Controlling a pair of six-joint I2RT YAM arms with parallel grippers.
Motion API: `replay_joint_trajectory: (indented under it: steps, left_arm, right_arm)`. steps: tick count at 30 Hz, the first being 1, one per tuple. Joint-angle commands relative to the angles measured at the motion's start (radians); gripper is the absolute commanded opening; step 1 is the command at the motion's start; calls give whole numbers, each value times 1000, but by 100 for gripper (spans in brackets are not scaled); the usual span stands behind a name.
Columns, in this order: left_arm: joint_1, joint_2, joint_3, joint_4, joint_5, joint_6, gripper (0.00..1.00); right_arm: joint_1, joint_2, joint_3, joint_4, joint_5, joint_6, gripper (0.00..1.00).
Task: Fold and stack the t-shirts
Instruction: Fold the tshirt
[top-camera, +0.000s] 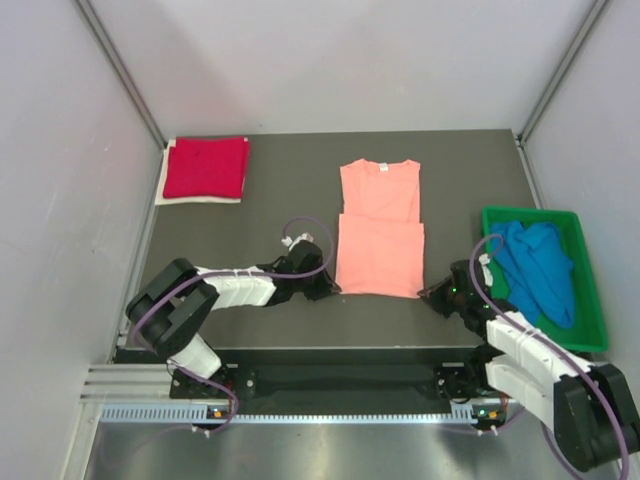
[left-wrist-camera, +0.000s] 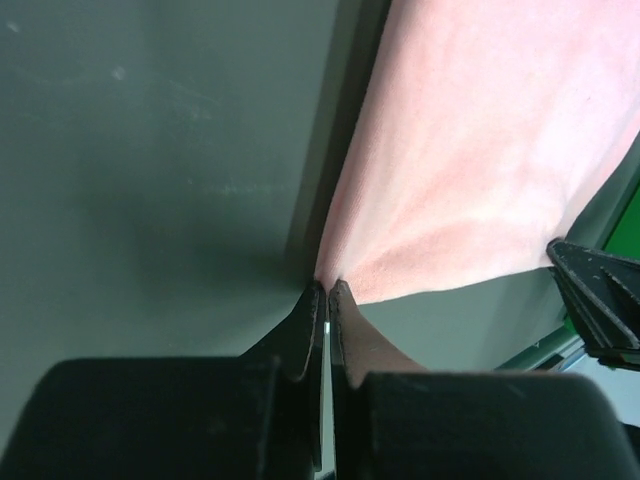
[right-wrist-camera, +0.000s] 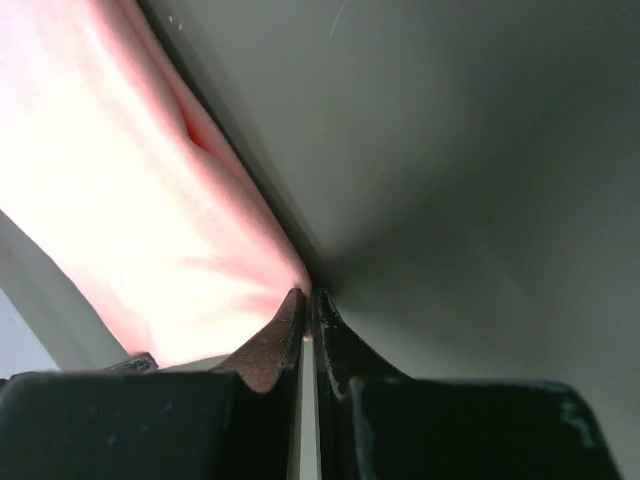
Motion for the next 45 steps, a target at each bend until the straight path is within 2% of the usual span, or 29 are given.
replay_joint_trajectory:
  steps: [1, 11, 14, 18, 26, 29, 38, 45]
  left_arm:
    - [-39, -50, 46, -90, -24, 29, 0]
    - [-143, -184, -20, -159, -48, -43, 0]
    - [-174, -230, -15, -196, -100, -48, 0]
    - [-177, -262, 25, -251, -122, -46, 0]
    - [-175, -274, 107, -339, -188, 0, 0]
    - [-163, -253, 184, -365, -222, 33, 0]
    - [-4, -109, 429, -432, -163, 172, 0]
    - [179, 63, 676, -422, -62, 267, 0]
  right_arm:
    - [11, -75, 19, -105, 47, -87, 0]
    - [14, -429, 27, -401, 29, -193, 0]
    - [16, -496, 55, -475, 35, -219, 0]
    - [14, -507, 116, -494, 30, -254, 0]
    - [14, -399, 231, -462, 56, -339, 0]
    - [14, -327, 291, -417, 76, -365, 0]
    - [8, -50, 485, -282, 131, -460, 0]
    - [-12, 240, 789, -233, 134, -549, 0]
